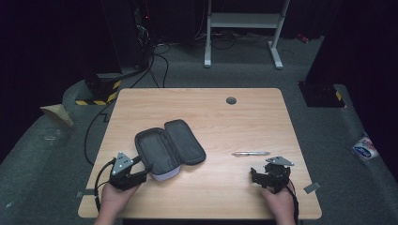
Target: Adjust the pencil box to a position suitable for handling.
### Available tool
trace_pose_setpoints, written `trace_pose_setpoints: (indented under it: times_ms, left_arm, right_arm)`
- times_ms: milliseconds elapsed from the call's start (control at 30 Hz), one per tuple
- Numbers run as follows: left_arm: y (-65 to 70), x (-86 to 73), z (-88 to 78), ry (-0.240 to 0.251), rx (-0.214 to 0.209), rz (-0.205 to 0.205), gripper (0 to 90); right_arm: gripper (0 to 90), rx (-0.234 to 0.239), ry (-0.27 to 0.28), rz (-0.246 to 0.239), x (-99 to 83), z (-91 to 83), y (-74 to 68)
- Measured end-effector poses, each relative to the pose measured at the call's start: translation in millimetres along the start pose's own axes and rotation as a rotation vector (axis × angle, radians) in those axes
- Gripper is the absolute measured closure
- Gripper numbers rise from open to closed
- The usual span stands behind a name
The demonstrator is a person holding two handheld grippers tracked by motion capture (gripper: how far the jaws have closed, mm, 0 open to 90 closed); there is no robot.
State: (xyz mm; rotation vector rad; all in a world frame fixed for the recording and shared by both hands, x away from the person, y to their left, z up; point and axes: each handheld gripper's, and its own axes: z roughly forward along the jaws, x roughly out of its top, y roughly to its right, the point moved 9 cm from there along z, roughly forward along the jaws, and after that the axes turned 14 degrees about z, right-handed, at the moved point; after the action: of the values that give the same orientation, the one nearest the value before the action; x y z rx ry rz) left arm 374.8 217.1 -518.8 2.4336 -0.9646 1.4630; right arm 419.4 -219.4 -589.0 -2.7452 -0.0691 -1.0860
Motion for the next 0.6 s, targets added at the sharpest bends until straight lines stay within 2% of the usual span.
trace_pose_setpoints:
  times_ms: [133, 333, 400, 467, 600]
  left_arm:
    - [15.1, 0.2, 7.3, -0.019, -0.049, 0.025, 42.6]
    - [33.5, 0.9, 15.9, -0.040, -0.091, 0.067, 43.2]
    - [39.8, 0.3, 18.3, -0.050, -0.110, 0.091, 45.9]
    - [43.6, 0.5, 19.5, -0.050, -0.099, 0.116, 50.0]
    - [49.7, -1.7, 23.0, -0.069, -0.122, 0.131, 54.6]
  right_arm:
    - [8.0, 0.001, 0.000, -0.003, 0.0, -0.1, 0.0]
    - [8.0, 0.005, -0.003, -0.007, -0.1, -0.1, -0.4]
    - [8.0, 0.007, -0.004, -0.009, -0.5, -0.2, -0.8]
    - [8.1, 0.009, -0.002, -0.012, -0.5, -0.2, -1.2]
    - [8.2, 0.009, -0.002, -0.013, -0.5, -0.2, -1.3]
